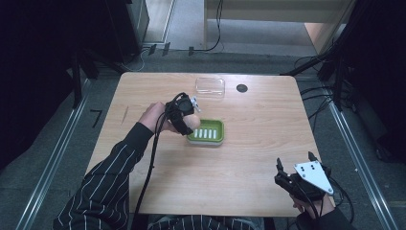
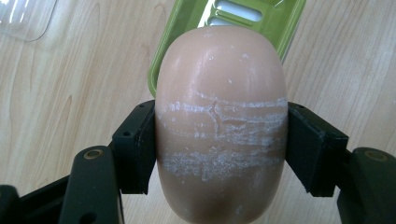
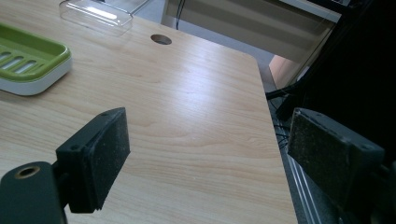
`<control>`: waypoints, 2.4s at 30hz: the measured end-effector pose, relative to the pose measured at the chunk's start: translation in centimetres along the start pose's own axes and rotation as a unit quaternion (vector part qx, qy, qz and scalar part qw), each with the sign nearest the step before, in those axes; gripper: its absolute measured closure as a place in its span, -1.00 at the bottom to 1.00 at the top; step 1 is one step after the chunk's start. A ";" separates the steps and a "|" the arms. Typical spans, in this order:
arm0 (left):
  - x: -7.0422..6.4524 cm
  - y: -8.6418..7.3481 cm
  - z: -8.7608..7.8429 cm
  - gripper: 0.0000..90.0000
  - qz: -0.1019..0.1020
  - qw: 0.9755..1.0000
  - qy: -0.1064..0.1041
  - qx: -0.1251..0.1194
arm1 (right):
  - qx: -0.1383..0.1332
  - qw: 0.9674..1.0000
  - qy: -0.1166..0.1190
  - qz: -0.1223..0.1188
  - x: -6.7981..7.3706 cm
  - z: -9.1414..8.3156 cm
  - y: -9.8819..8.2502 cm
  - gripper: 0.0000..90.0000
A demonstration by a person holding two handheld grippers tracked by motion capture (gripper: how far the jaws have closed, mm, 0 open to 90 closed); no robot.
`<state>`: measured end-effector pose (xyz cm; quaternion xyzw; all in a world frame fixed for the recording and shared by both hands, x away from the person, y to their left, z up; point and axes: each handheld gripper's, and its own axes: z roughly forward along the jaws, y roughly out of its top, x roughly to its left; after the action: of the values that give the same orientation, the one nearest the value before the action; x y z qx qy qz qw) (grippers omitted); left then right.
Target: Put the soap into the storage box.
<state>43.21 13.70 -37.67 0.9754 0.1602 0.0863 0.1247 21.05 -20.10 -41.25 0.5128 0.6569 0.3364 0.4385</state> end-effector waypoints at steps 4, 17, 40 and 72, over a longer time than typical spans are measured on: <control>0.1 0.3 0.3 -0.26 0.008 1.000 0.000 -0.001 | 0.002 1.000 -0.002 0.002 0.0 0.0 0.0 -0.70; 0.3 1.0 1.0 -0.26 0.033 0.999 -0.004 0.003 | 0.005 1.000 -0.005 0.002 -0.2 -0.2 -0.2 -0.70; 0.4 2.2 2.2 -0.26 0.070 0.997 -0.007 -0.008 | 0.010 1.000 -0.018 0.002 -0.3 -0.7 -0.4 -0.70; 0.5 3.5 4.9 -0.26 0.095 0.995 -0.016 -0.009 | 0.012 1.000 -0.027 0.005 -0.8 -1.3 -0.8 -0.70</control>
<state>45.68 9.62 -41.32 0.9863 0.0638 0.0832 0.1274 19.58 -21.09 -41.29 0.5302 0.6464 0.3168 0.4479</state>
